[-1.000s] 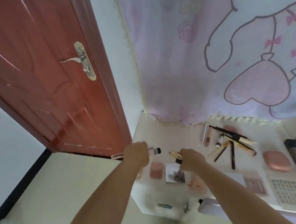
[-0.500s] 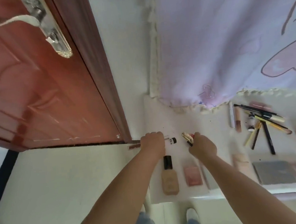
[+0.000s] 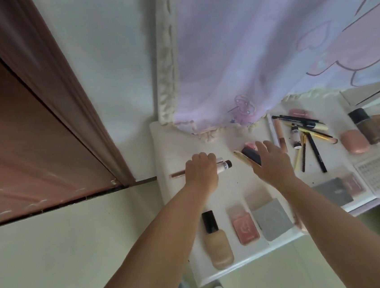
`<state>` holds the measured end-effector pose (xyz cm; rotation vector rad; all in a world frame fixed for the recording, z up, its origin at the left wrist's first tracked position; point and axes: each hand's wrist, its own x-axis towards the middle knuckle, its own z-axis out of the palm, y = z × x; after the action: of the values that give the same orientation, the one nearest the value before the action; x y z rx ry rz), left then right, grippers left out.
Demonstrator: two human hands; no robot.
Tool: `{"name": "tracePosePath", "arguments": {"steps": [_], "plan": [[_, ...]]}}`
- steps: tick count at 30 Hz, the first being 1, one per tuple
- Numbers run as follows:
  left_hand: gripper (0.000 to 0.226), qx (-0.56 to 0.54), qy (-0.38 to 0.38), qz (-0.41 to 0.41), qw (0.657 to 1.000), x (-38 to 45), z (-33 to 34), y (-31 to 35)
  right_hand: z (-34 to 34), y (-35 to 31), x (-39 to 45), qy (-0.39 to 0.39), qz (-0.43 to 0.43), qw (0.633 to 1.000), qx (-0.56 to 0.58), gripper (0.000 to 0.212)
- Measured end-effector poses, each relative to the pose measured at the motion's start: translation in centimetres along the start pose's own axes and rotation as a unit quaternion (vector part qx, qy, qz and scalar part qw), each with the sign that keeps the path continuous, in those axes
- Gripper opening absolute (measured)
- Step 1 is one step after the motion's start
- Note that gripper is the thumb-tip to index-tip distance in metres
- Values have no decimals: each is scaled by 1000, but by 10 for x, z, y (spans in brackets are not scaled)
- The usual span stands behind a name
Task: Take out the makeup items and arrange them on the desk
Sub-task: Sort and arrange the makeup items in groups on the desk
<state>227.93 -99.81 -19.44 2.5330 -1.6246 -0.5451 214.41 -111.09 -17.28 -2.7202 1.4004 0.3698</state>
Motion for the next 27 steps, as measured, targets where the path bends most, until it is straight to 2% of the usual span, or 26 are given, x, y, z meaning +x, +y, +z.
{"name": "tracePosePath", "arguments": {"steps": [4, 9, 16, 22, 25, 27], "plan": [[32, 21, 13, 17, 1000, 15, 2, 11, 4, 12, -12, -21, 23, 999, 21, 54], [34, 26, 6, 63, 998, 21, 8, 23, 17, 17, -28, -49, 12, 999, 15, 59], [44, 39, 18, 83, 996, -16, 7, 6, 29, 7, -58, -18, 10, 998, 53, 52], [50, -13, 23, 4, 1000, -94, 12, -16, 32, -1, -90, -14, -77, 992, 101, 46], [48, -64, 43, -74, 994, -135, 20, -17, 33, -10, -106, 14, -155, 976, 151, 39], [48, -98, 50, -127, 986, -156, 27, -12, 33, -19, -111, -8, -194, 967, 164, 37]]}}
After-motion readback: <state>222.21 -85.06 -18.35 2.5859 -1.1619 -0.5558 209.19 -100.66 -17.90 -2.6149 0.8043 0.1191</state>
